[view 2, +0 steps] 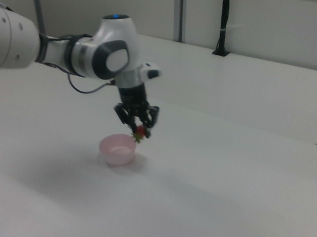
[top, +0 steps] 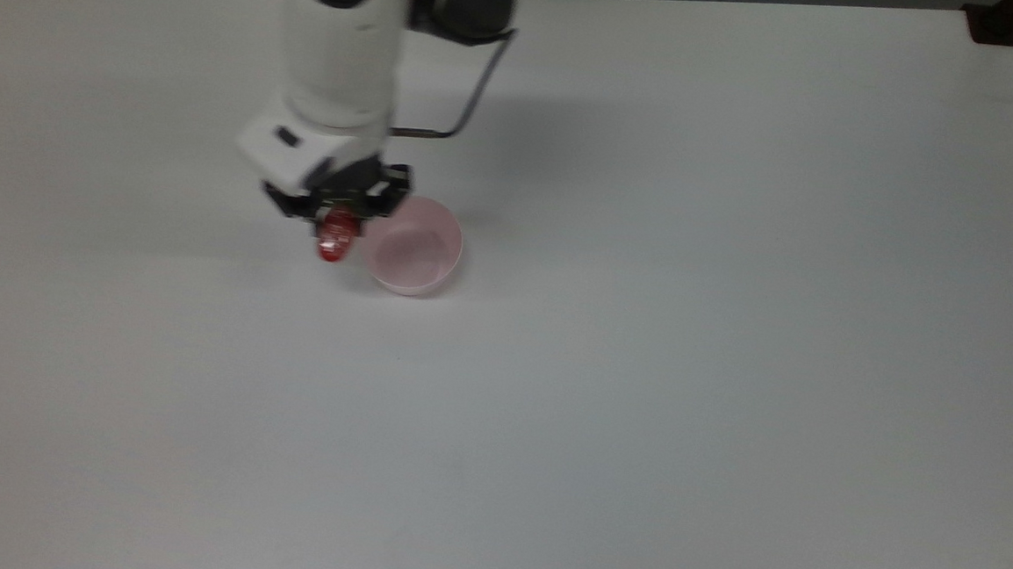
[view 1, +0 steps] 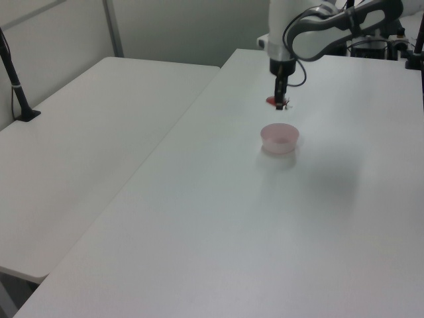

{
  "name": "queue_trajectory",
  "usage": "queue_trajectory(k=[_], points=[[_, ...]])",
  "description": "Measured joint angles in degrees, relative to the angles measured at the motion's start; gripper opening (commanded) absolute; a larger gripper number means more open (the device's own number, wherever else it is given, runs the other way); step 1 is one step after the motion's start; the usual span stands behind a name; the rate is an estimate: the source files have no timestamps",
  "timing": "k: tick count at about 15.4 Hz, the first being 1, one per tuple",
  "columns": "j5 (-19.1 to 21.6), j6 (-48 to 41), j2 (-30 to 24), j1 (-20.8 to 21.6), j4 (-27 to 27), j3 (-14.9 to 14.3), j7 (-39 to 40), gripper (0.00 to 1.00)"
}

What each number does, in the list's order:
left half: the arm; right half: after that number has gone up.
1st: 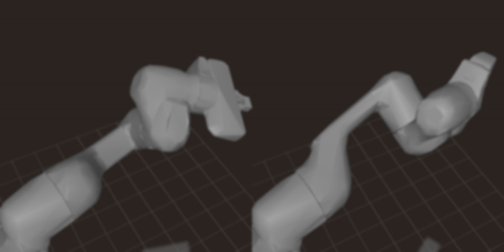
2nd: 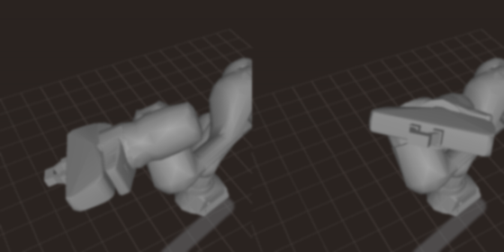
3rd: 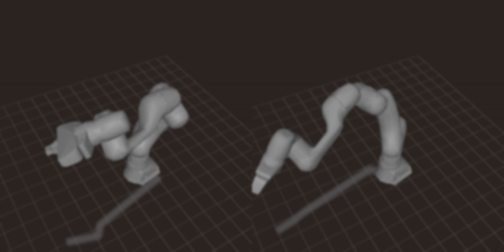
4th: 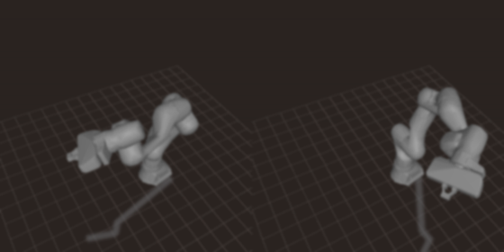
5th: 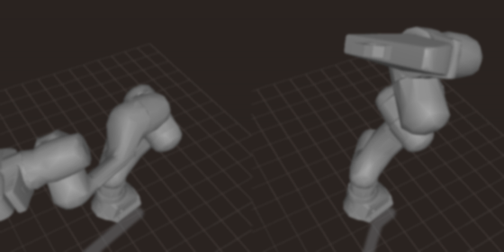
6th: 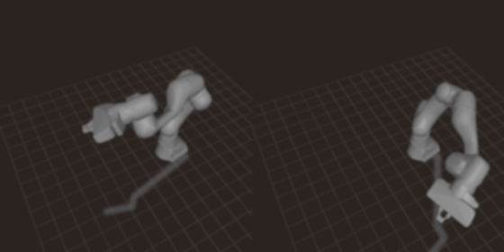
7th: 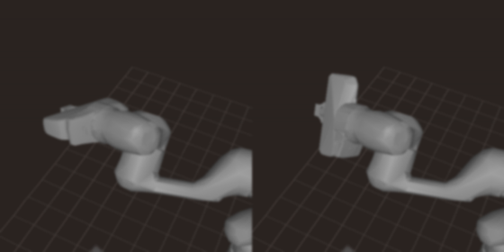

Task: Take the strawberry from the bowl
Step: 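Carry the strawberry away from the bowl and lower it to the table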

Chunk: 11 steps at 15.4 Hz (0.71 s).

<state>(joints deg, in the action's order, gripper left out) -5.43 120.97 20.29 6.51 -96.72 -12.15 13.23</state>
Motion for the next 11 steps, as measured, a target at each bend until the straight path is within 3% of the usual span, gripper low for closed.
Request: queue_trajectory(k=[2,7,8,9,11], points=[[0.2,3.2,1.4,-3.8,-0.2,-1.5,2.8,0.39],[0.2,14.4,8.6,-11.9,-0.3,-1.7,4.6,0.42],[0.2,15.7,9.6,-12.4,-0.2,-1.7,4.6,0.54],[0.2,16.4,10.2,-12.6,-0.2,-1.7,4.6,1.0],[0.2,16.8,10.5,-12.5,0.1,-1.7,4.4,1.0]])
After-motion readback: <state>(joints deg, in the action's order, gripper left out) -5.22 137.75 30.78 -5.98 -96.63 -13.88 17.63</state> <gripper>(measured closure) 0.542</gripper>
